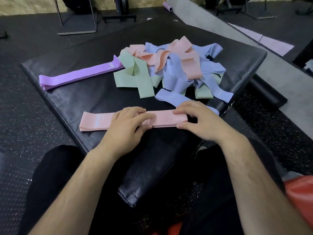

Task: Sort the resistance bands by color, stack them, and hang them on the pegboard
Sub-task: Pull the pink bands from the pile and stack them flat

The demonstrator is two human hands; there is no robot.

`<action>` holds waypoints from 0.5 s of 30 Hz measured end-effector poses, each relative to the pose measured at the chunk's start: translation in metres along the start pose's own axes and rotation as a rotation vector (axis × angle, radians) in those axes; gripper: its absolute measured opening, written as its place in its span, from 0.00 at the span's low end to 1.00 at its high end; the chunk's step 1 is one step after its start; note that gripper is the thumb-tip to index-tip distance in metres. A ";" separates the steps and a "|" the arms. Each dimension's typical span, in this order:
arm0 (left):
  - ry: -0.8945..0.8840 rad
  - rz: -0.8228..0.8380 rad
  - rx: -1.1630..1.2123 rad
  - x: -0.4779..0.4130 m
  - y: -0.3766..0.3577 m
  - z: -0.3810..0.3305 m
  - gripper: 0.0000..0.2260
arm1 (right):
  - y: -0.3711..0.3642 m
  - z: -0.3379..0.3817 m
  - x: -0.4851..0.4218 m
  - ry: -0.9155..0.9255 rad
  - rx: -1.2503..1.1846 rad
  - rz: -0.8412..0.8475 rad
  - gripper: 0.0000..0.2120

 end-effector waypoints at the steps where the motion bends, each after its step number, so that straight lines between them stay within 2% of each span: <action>1: 0.006 -0.003 -0.004 0.000 0.000 -0.002 0.17 | 0.000 0.000 0.000 0.002 0.010 0.005 0.20; 8: 0.046 -0.010 0.004 -0.001 0.001 -0.014 0.17 | -0.002 0.005 0.004 0.036 0.075 -0.067 0.17; 15: -0.033 0.005 -0.023 -0.048 0.005 -0.049 0.23 | 0.002 -0.002 -0.011 0.073 0.134 -0.435 0.16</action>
Point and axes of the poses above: each hand's wrist, its own x-axis away from the middle knuckle, its own y-axis out of the back of the hand, z = x × y, the point moved 1 cm from there along -x, towards the middle knuckle, and after that the axes turned 10 degrees about z, right-handed, at the moved point
